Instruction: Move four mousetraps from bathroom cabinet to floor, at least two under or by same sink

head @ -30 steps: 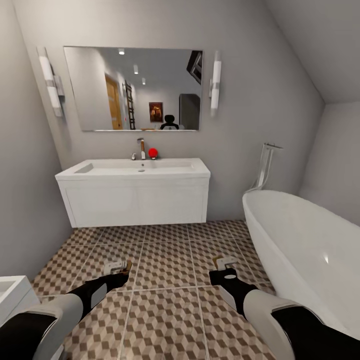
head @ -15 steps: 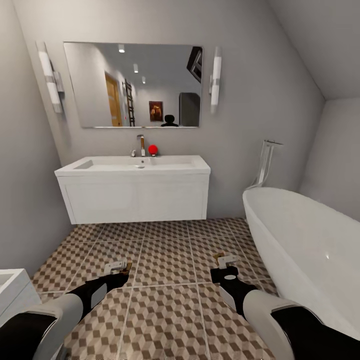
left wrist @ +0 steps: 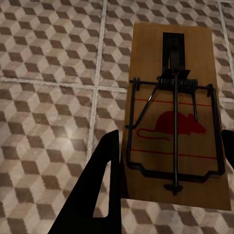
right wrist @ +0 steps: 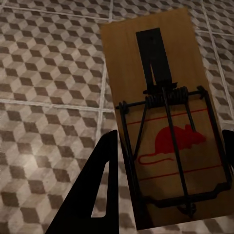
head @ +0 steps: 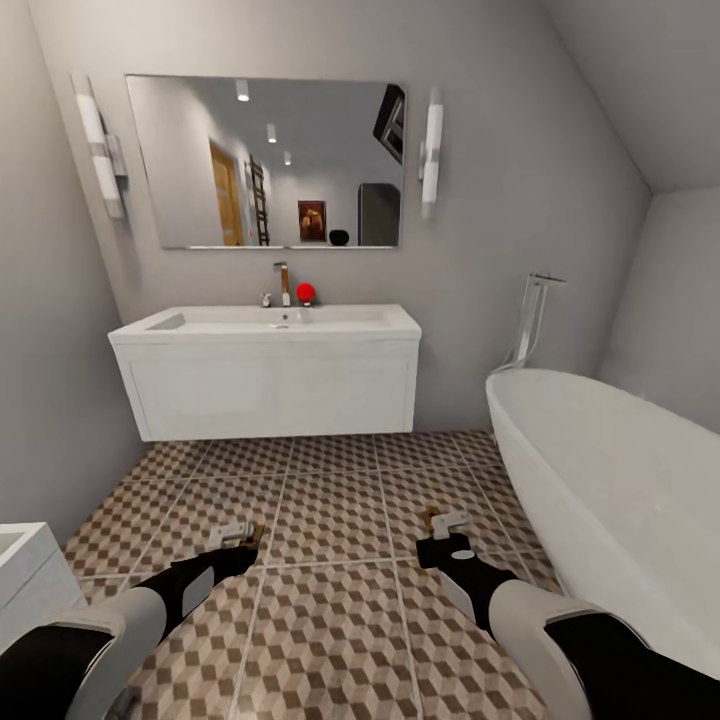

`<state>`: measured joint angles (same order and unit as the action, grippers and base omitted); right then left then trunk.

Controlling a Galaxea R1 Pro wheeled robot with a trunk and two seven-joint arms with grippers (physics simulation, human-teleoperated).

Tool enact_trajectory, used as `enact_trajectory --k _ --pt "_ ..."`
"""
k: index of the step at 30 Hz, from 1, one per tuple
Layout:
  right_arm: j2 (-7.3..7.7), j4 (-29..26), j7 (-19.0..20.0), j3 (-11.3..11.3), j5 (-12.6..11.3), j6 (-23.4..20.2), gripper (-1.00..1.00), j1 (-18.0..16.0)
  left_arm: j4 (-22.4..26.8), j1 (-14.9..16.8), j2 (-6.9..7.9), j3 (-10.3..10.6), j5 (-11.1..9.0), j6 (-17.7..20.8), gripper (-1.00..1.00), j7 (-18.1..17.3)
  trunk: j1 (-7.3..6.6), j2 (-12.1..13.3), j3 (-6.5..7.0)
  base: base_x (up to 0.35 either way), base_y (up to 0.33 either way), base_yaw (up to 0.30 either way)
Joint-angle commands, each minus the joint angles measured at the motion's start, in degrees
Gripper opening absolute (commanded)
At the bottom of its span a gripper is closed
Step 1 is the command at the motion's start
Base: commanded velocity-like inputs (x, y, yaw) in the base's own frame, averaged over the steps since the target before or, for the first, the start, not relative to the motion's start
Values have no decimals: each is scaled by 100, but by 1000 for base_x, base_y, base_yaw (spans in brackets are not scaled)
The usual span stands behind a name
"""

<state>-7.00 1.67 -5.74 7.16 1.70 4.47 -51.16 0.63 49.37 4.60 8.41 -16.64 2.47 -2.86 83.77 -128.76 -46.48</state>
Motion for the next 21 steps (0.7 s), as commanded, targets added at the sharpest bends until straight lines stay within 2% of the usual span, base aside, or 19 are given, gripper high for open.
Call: enact_trajectory --k 1,21 --pt "0 18 -6 39 6 24 -100 -8 7 2 4 46 -50 25 -100 -13 21 -44 -24 0 0 0" --pt "14 18 20 40 6 27 -100 -8 7 2 1 46 -58 16 -100 -13 461 -846 -383 0 0 0"
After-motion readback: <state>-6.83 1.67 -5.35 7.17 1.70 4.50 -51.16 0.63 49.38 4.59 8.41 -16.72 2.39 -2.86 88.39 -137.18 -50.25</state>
